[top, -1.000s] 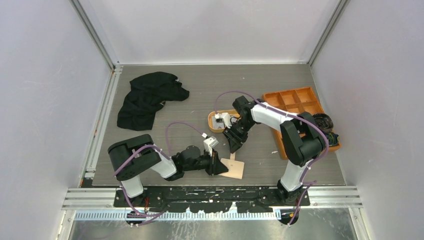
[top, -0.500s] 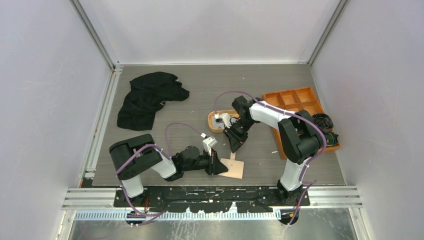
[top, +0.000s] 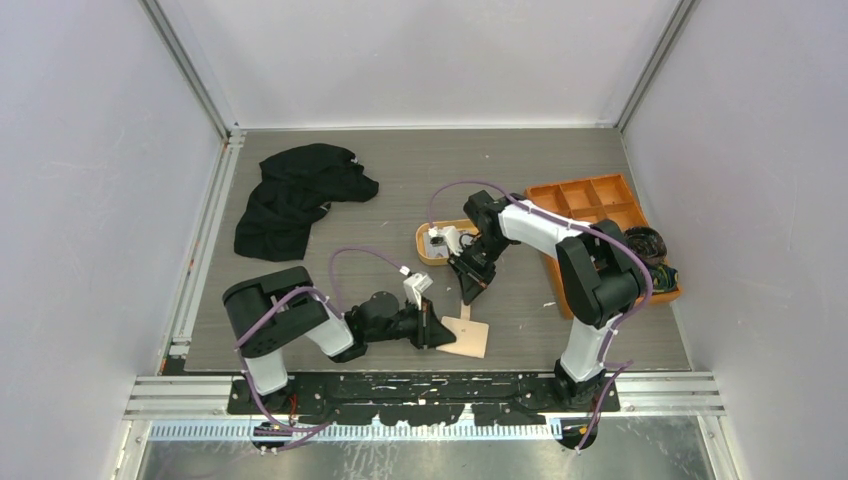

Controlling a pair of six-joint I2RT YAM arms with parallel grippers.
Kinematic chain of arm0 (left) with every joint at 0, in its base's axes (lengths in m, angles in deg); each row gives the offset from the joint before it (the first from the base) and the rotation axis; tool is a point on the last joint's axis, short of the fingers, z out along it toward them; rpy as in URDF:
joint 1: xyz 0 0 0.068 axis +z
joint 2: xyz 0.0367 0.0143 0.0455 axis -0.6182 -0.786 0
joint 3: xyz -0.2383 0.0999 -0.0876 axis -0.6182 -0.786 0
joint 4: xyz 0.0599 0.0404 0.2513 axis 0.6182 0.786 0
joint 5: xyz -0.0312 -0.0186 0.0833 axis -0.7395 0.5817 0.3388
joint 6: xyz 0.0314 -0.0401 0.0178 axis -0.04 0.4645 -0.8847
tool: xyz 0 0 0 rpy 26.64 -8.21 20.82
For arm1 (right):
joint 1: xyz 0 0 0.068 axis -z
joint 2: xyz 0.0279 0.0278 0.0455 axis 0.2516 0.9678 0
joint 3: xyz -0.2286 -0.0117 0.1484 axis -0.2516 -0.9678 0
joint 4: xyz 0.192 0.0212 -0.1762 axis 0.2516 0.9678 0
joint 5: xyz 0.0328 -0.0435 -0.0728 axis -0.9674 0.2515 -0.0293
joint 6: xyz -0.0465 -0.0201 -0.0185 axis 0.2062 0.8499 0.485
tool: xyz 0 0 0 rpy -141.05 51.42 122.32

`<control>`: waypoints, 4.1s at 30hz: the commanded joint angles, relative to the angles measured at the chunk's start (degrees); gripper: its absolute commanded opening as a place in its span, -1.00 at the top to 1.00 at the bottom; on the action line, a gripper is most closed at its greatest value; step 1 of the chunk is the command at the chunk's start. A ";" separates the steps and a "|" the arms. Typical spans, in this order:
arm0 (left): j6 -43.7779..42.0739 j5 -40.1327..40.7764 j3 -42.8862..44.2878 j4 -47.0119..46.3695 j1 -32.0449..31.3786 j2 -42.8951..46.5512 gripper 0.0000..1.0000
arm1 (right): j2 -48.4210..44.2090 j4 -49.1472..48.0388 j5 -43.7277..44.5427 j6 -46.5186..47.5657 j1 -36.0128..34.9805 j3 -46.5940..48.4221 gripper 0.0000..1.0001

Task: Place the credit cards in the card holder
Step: Close the card holder at the center of the board.

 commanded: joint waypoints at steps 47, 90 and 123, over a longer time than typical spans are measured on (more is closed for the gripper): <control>11.98 6.96 -1.46 -18.28 0.42 -13.82 1.00 | -23.16 -12.75 8.26 21.58 -11.86 -19.07 0.98; 11.93 7.14 -1.55 -18.28 0.38 -13.77 1.00 | -20.64 -6.44 19.57 28.30 -26.79 -21.63 0.99; 8.00 9.73 -3.21 -13.89 1.22 -0.36 0.43 | -38.10 -4.62 7.81 13.30 -5.65 -11.01 -0.83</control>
